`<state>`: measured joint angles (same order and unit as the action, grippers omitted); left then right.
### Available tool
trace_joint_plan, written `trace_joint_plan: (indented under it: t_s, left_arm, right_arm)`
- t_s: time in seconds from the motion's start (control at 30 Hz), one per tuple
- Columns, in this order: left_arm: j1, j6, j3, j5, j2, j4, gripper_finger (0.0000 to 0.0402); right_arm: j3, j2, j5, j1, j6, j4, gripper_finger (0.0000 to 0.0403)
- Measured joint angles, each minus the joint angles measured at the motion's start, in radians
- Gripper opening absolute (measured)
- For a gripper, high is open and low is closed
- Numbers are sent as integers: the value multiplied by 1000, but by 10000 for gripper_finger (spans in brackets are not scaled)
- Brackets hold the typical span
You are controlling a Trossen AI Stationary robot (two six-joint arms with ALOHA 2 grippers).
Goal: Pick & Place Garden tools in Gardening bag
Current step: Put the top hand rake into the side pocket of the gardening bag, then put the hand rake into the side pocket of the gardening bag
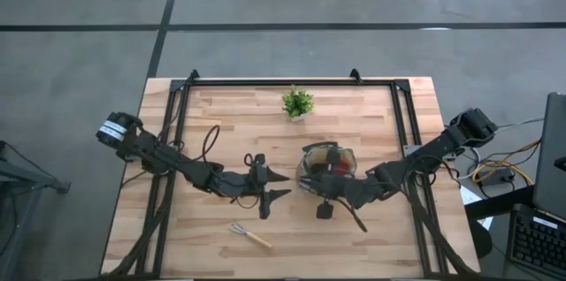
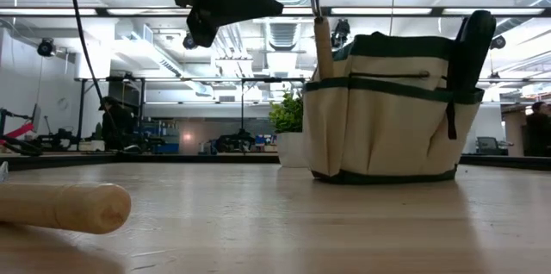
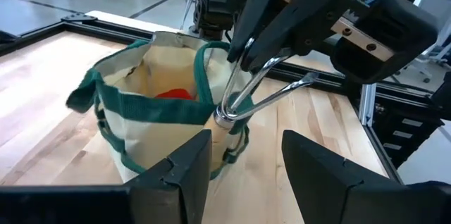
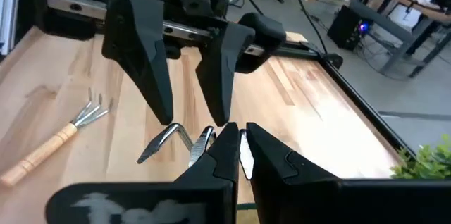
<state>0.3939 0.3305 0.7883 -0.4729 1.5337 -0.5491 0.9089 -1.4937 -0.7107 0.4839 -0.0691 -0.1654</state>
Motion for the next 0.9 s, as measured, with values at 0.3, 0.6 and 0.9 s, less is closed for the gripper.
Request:
trace_joint_plan:
  t_s: [0.3,0.6,0.9]
  left_arm:
    - [0,10,0,0,6,-8,177]
    - [-1,18,0,0,21,-15,177]
    - [34,31,-5,160,2,152,177]
  right_arm:
    - [0,0,0,-30,-70,51,70]
    - [7,3,-5,-54,-82,81,123]
    - [50,11,9,1,-34,84,143]
